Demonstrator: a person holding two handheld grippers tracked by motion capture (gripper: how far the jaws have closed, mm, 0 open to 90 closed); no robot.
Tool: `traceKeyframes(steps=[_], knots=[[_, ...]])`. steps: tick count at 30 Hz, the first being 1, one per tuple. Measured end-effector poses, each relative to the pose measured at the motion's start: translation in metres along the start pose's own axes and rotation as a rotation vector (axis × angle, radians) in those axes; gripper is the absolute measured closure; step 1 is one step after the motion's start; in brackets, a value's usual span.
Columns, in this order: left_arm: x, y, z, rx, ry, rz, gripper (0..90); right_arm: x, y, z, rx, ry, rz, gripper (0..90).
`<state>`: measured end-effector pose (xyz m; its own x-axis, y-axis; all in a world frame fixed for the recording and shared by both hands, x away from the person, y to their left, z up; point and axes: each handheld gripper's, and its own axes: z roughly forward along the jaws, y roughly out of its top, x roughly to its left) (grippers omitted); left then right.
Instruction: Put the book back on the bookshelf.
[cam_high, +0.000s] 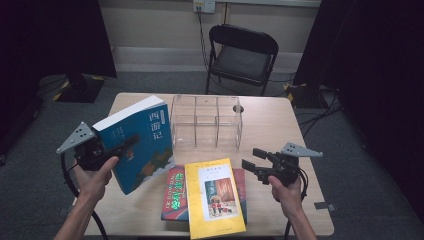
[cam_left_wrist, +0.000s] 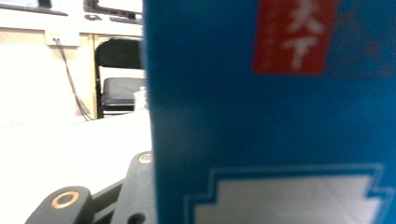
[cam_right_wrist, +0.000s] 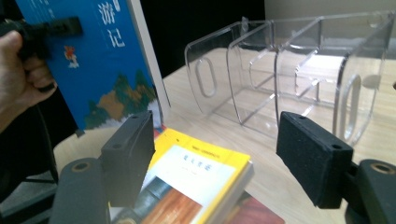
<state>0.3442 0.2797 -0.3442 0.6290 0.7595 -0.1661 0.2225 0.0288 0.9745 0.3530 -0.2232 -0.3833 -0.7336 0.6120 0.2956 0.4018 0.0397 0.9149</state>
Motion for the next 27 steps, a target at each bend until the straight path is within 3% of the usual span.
traceKeyframes(steps=[5,9,15,19,22,27], knots=[[0.009,-0.005,0.003,-0.004,0.034,0.004,61.8,-0.005,-0.006,0.003,0.027,-0.009,0.004,27.6],[0.019,-0.008,0.005,-0.022,0.039,-0.048,61.7,-0.007,-0.008,0.002,0.034,-0.010,0.014,27.6],[0.023,-0.001,0.005,-0.044,0.053,-0.029,61.8,-0.010,-0.012,0.001,0.047,-0.019,0.019,27.6],[0.023,0.000,0.010,-0.013,0.064,0.002,61.8,-0.011,-0.012,0.002,0.044,-0.018,0.021,27.6],[0.022,-0.006,0.016,-0.006,0.076,0.012,61.8,-0.011,-0.012,0.003,0.046,-0.017,0.020,27.6],[0.020,-0.022,0.029,0.002,0.093,-0.009,61.8,-0.011,-0.013,0.002,0.053,-0.021,0.022,27.6]])
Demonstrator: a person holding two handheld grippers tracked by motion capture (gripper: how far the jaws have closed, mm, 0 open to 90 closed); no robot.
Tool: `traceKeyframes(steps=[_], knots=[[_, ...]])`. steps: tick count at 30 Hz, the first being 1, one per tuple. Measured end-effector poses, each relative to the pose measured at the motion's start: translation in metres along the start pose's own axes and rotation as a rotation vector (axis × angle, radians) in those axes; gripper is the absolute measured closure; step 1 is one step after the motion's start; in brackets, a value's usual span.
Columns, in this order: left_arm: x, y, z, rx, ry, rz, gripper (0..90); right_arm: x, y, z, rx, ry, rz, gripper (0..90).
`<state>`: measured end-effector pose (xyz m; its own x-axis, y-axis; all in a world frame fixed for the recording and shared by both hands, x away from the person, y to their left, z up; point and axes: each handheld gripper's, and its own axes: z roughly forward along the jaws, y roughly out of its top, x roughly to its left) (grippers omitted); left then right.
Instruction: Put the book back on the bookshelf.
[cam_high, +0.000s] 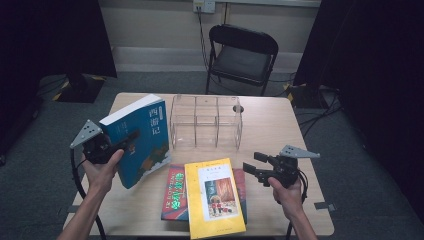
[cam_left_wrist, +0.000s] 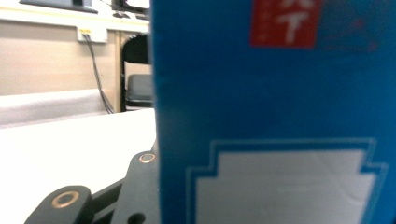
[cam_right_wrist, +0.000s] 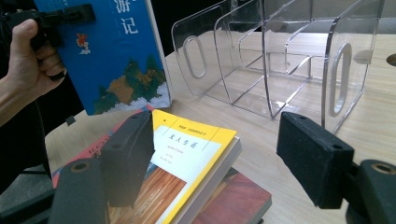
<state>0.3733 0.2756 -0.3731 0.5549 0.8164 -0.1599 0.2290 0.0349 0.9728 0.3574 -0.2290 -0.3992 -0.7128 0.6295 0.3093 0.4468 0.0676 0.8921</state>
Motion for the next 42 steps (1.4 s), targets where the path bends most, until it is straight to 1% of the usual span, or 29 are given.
traceKeyframes(steps=[1,3,4,5,6,7,8,10,11,12,13,15,18,21,24,25,26,27,29,32,33,34,36,37,38,39,40,41,42], knots=[[-0.001,-0.003,0.002,0.007,-0.011,0.000,61.8,0.000,0.000,0.000,0.002,-0.002,0.005,27.6],[-0.002,-0.007,0.005,0.010,-0.010,0.002,61.8,-0.001,-0.001,-0.001,0.002,-0.006,0.005,27.6],[-0.002,-0.010,0.007,0.012,-0.021,-0.005,61.7,-0.001,-0.001,-0.001,0.005,-0.008,0.004,27.6],[-0.005,-0.013,0.008,0.006,-0.009,0.009,61.7,-0.001,-0.002,-0.001,0.007,-0.015,0.004,27.6],[-0.007,-0.014,0.008,0.000,-0.015,0.003,61.7,-0.002,-0.002,-0.001,0.006,-0.014,0.006,27.6],[-0.007,-0.014,0.008,-0.002,-0.030,-0.005,61.7,-0.002,-0.003,-0.001,0.007,-0.014,0.005,27.6],[-0.008,-0.015,0.008,-0.001,-0.023,0.006,61.7,-0.002,-0.004,-0.001,0.009,-0.014,0.004,27.6],[-0.013,-0.016,0.009,0.017,-0.036,0.034,61.5,-0.003,-0.004,0.000,0.016,-0.012,0.009,27.6],[-0.016,-0.018,0.007,0.012,-0.047,0.046,61.3,-0.002,-0.005,0.001,0.021,-0.012,0.011,27.6],[-0.016,-0.019,0.006,0.012,-0.064,0.044,61.2,-0.002,-0.006,0.002,0.026,-0.010,0.015,27.6],[-0.018,-0.020,0.003,0.020,-0.057,0.047,61.0,-0.001,-0.008,0.003,0.028,-0.007,0.014,27.6],[-0.018,-0.021,-0.002,0.034,-0.056,0.051,60.9,-0.002,-0.012,0.004,0.043,-0.010,0.016,27.5],[-0.015,-0.026,-0.011,0.049,-0.031,0.060,60.2,-0.003,-0.017,0.003,0.066,-0.020,0.019,27.2],[-0.008,-0.029,-0.019,0.052,-0.009,0.036,59.9,-0.006,-0.023,0.003,0.088,-0.029,0.023,27.1],[-0.009,-0.027,-0.018,0.061,-0.001,0.050,60.0,-0.010,-0.028,0.004,0.107,-0.037,0.031,27.1],[-0.009,-0.027,-0.019,0.061,-0.006,0.041,59.8,-0.010,-0.030,0.004,0.124,-0.047,0.028,26.9],[-0.009,-0.026,-0.019,0.065,-0.009,0.041,59.5,-0.010,-0.031,0.005,0.137,-0.065,0.011,26.9],[-0.010,-0.025,-0.020,0.075,-0.005,0.041,59.2,-0.012,-0.034,0.006,0.160,-0.089,-0.008,26.3],[-0.011,-0.022,-0.020,0.088,-0.005,0.052,58.8,-0.015,-0.040,0.006,0.187,-0.113,-0.020,25.7],[-0.013,-0.019,-0.020,0.107,-0.007,0.048,58.5,-0.020,-0.051,0.007,0.221,-0.143,-0.020,25.5],[-0.013,-0.017,-0.020,0.122,-0.010,0.057,58.3,-0.021,-0.055,0.008,0.236,-0.154,-0.023,25.3],[-0.014,-0.016,-0.020,0.130,-0.012,0.050,58.2,-0.023,-0.061,0.010,0.263,-0.170,-0.032,25.2],[-0.013,-0.012,-0.021,0.138,-0.015,0.040,57.6,-0.024,-0.066,0.012,0.302,-0.175,-0.038,25.1],[-0.014,-0.010,-0.021,0.150,-0.013,0.045,57.6,-0.026,-0.069,0.013,0.327,-0.186,-0.049,24.9],[-0.014,-0.008,-0.022,0.150,-0.009,0.046,57.8,-0.027,-0.073,0.014,0.347,-0.207,-0.058,24.7],[-0.014,-0.007,-0.022,0.151,-0.009,0.048,58.0,-0.028,-0.075,0.014,0.351,-0.212,-0.058,24.5],[-0.014,-0.005,-0.022,0.161,-0.008,0.043,57.8,-0.030,-0.077,0.015,0.355,-0.227,-0.060,24.1],[-0.014,-0.004,-0.021,0.165,-0.006,0.044,57.8,-0.031,-0.078,0.015,0.359,-0.251,-0.071,24.0],[-0.014,-0.004,-0.022,0.173,-0.006,0.043,57.8,-0.032,-0.080,0.016,0.361,-0.261,-0.084,23.8]])
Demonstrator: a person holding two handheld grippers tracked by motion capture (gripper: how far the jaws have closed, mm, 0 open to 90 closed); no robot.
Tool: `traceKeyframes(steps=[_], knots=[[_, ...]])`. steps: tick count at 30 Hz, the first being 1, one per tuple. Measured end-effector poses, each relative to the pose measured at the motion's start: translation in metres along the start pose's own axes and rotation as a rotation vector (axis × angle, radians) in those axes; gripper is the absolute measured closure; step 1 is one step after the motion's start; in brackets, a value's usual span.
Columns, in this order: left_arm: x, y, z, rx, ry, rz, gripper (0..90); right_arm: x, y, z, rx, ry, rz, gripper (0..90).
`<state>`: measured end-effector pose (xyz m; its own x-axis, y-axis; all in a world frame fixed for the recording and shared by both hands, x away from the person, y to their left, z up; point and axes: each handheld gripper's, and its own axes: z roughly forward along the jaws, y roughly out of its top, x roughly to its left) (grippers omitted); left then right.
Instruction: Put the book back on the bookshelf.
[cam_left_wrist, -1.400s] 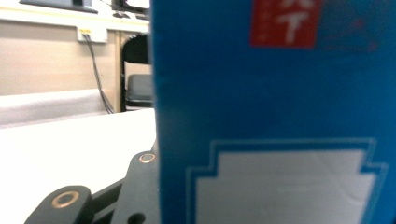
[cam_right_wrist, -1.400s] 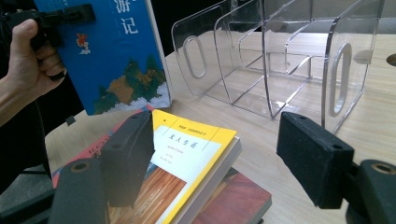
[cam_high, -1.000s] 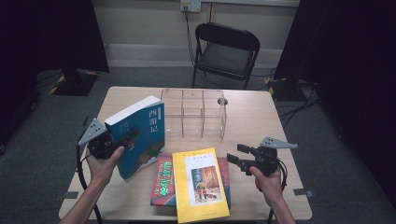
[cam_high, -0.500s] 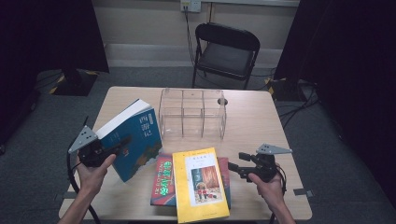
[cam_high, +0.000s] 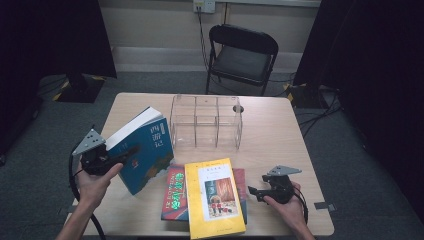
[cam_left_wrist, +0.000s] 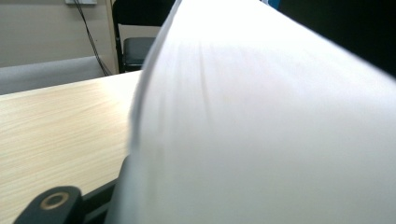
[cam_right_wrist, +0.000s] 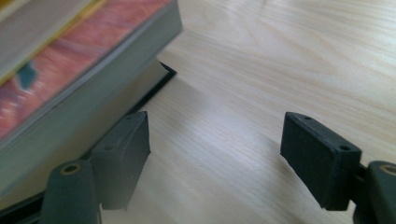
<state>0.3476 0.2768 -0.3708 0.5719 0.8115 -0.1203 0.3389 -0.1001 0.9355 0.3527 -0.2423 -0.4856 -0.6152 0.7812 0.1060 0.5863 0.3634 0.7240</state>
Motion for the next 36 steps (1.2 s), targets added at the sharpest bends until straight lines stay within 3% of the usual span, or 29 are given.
traceKeyframes(steps=[3,8,10,13,16,18,22,24,26,28,29,31,33,36], knots=[[0.000,0.004,-0.001,0.028,-0.004,-0.011,56.8,0.000,-0.003,0.004,0.028,-0.041,-0.020,25.1],[0.000,0.010,-0.002,0.070,-0.004,-0.009,56.6,0.002,-0.008,0.008,0.005,-0.082,-0.067,23.9],[0.000,0.014,-0.003,0.082,-0.006,-0.009,56.3,0.002,-0.011,0.008,-0.026,-0.085,-0.068,23.6],[0.001,0.022,-0.007,0.085,-0.034,-0.042,53.1,0.002,-0.011,0.008,-0.025,-0.085,-0.063,23.6],[0.001,0.036,-0.014,0.070,-0.027,-0.037,55.1,0.003,-0.011,0.008,-0.025,-0.087,-0.063,23.6],[0.002,0.044,-0.013,0.122,-0.036,-0.024,55.5,0.003,-0.011,0.008,-0.025,-0.087,-0.063,23.6],[-0.001,0.057,-0.011,0.193,0.004,0.022,57.2,0.003,-0.011,0.008,-0.025,-0.087,-0.063,23.6],[0.003,0.065,-0.009,0.248,-0.019,-0.004,57.0,0.003,-0.011,0.008,-0.025,-0.087,-0.063,23.6],[0.004,0.072,-0.007,0.282,-0.020,0.004,57.4,0.003,-0.011,0.008,-0.025,-0.087,-0.063,23.6],[0.003,0.080,-0.003,0.346,-0.017,0.009,57.5,0.003,-0.011,0.008,-0.025,-0.087,-0.063,23.6],[0.004,0.086,0.001,0.406,-0.029,-0.004,57.3,0.003,-0.011,0.008,-0.025,-0.086,-0.063,23.6],[0.004,0.093,0.004,0.452,-0.023,0.007,57.6,0.003,-0.011,0.008,-0.025,-0.086,-0.063,23.6],[0.004,0.101,0.011,0.528,-0.017,0.009,57.2,0.003,-0.011,0.008,-0.025,-0.087,-0.063,23.6],[0.001,0.112,0.023,0.640,-0.019,0.042,56.2,0.003,-0.011,0.008,-0.025,-0.086,-0.062,23.6]])
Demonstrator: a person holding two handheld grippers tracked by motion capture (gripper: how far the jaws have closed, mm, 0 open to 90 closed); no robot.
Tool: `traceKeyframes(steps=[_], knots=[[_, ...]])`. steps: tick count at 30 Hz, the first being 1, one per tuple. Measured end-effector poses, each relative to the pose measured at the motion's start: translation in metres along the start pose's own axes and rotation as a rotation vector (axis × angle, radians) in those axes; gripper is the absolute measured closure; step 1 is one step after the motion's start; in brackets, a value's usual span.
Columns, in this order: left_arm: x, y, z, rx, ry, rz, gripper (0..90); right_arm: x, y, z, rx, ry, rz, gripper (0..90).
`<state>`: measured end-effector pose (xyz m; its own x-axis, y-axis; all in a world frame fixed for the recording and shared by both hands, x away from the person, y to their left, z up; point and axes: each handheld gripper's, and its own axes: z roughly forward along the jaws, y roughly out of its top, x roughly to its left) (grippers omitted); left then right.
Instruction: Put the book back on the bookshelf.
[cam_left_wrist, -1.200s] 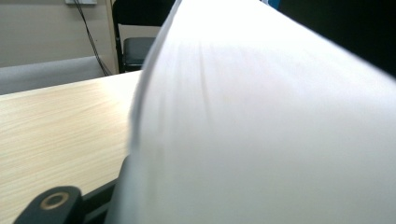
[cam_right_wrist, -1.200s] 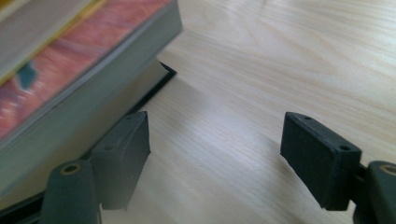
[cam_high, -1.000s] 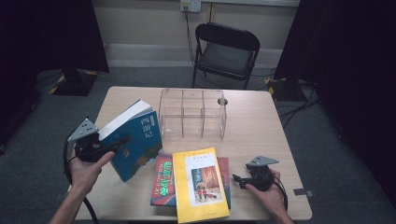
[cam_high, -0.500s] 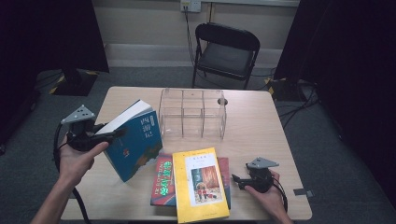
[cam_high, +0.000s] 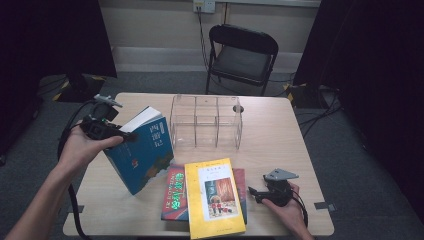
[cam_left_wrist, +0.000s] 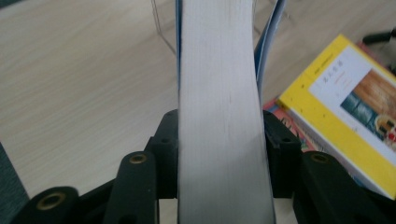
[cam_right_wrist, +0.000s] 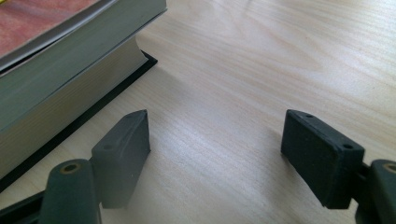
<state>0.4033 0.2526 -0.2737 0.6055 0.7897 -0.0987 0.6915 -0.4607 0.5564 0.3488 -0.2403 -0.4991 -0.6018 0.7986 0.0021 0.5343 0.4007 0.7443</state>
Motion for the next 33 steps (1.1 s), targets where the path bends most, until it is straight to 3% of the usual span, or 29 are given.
traceKeyframes(steps=[3,7,11,14,20,23,28,33], knots=[[0.002,0.013,0.005,0.086,-0.028,-0.009,57.2,0.000,0.000,0.000,0.000,0.000,0.000,23.6],[0.000,0.020,0.020,0.144,-0.007,-0.010,57.4,0.000,0.000,0.000,0.000,0.000,0.000,23.6],[0.001,0.023,0.026,0.168,-0.005,-0.006,57.6,0.000,0.000,0.000,0.000,0.000,0.000,23.6],[0.000,0.028,0.033,0.252,0.012,-0.007,56.7,0.000,0.000,0.000,0.000,0.001,0.000,23.6],[0.001,0.031,0.034,0.270,0.004,-0.017,59.8,0.000,0.000,0.000,-0.001,0.000,0.001,23.5],[0.000,0.031,0.035,0.270,0.006,-0.002,59.8,0.000,0.000,0.000,-0.001,0.001,0.001,23.5],[-0.005,0.033,0.040,0.318,0.018,0.037,58.3,0.000,0.000,0.000,-0.001,0.001,0.001,23.5],[-0.003,0.032,0.039,0.310,0.022,0.004,61.1,0.000,0.000,0.000,-0.001,0.000,0.002,23.5]])
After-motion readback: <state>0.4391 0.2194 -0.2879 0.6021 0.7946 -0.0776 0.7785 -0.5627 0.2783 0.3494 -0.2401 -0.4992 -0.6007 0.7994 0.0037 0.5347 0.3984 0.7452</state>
